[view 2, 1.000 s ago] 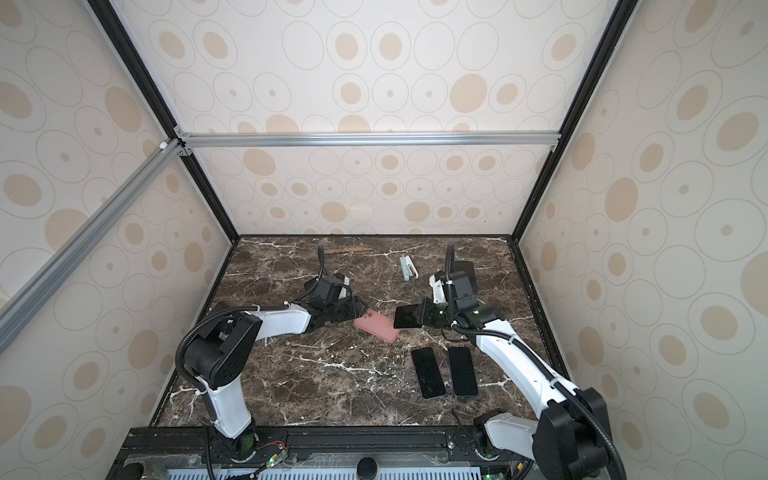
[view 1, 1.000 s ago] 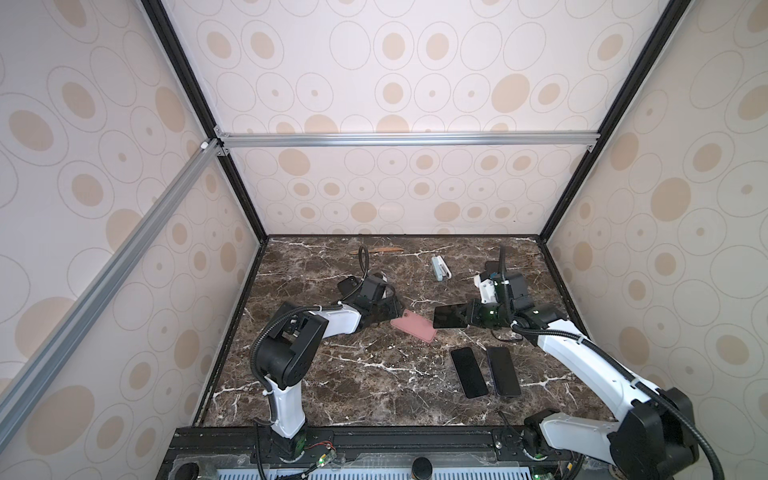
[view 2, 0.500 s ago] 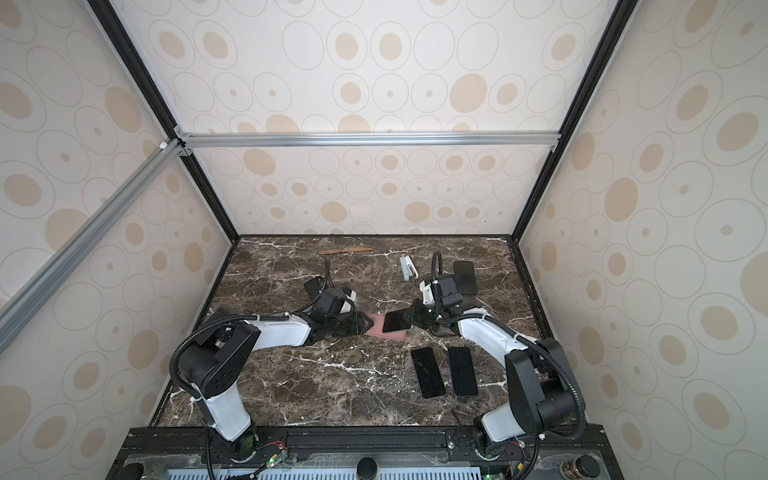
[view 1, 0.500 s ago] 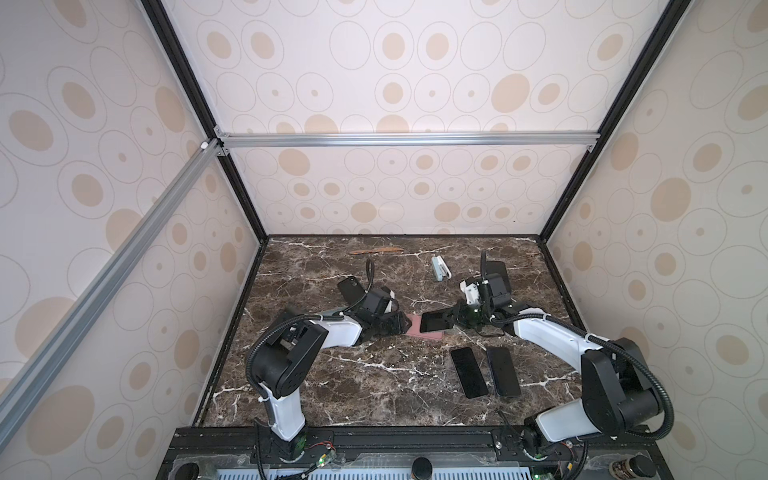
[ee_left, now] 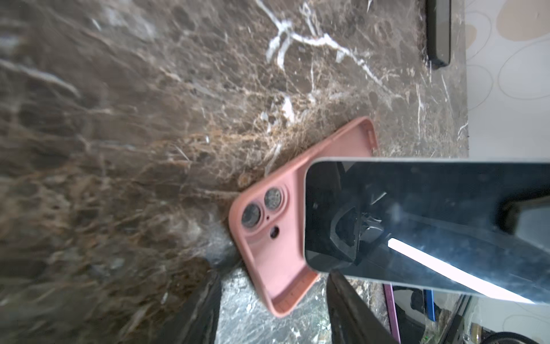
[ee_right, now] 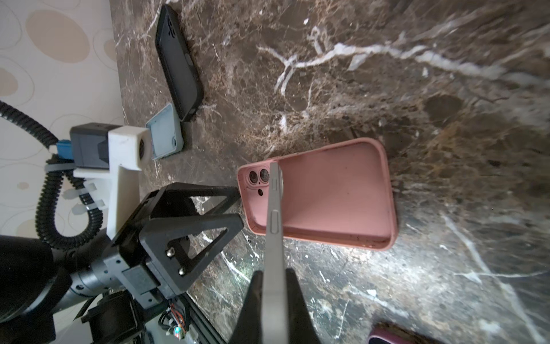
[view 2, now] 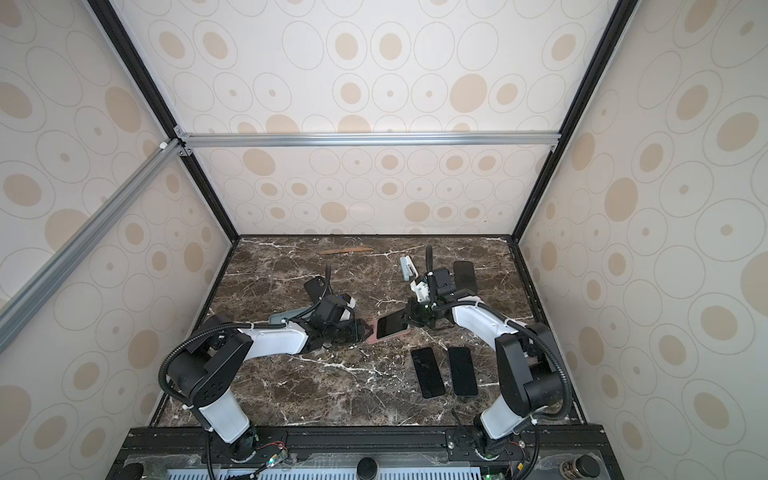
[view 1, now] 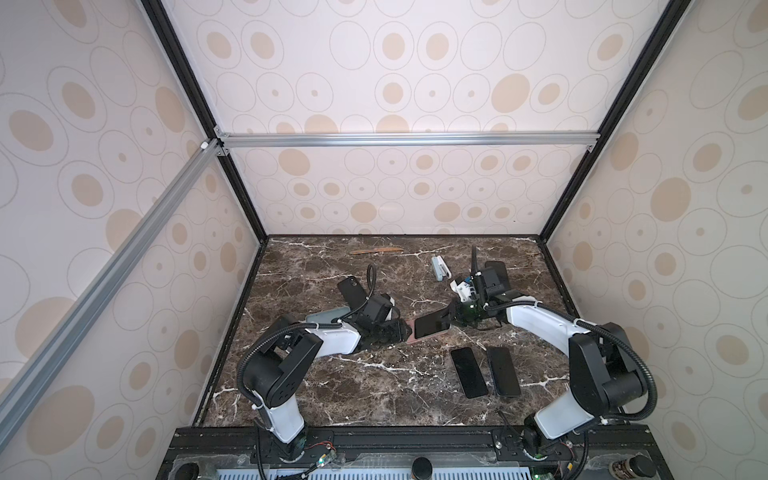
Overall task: Put the phone into the phone case
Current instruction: 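Lower the phone into the pink case with the right gripper while the left holds it, then press the phone down into the pink case with both grippers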
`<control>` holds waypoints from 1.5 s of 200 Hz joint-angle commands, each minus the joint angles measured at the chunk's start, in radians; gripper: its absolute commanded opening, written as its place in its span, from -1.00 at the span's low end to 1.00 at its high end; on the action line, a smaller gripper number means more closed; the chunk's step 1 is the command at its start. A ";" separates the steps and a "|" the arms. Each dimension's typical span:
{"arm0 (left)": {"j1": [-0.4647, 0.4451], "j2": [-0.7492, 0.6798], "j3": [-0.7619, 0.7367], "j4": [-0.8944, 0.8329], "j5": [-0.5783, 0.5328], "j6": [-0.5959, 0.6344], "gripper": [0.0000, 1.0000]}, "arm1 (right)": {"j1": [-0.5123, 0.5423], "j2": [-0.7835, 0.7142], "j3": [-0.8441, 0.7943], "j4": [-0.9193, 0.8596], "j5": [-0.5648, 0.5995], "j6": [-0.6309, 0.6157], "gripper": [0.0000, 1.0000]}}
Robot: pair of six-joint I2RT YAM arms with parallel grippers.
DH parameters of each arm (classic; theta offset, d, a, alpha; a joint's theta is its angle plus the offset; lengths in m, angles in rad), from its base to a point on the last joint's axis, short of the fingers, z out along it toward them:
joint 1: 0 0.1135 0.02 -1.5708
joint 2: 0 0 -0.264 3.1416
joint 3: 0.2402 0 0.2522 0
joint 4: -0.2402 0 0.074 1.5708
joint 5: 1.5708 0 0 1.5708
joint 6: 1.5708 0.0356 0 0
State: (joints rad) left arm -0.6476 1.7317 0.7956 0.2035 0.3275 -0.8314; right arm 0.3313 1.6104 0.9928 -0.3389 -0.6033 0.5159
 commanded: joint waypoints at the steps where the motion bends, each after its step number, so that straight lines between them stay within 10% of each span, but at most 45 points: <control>1: 0.007 0.047 0.048 0.028 -0.002 -0.015 0.11 | -0.008 0.061 0.042 -0.047 -0.095 -0.050 -1.00; 176: -0.014 0.049 -0.069 0.262 0.137 -0.247 0.02 | -0.029 0.191 -0.240 0.467 -0.101 0.216 -1.00; 300: -0.015 -0.020 -0.069 0.091 -0.019 -0.146 0.02 | -0.029 0.088 -0.072 0.052 0.032 0.033 -0.37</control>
State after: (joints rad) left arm -0.6579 1.7428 0.7315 0.3595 0.3340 -1.0119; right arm 0.3019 1.7435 0.8772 -0.1108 -0.6960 0.6041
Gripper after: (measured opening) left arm 0.510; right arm 0.297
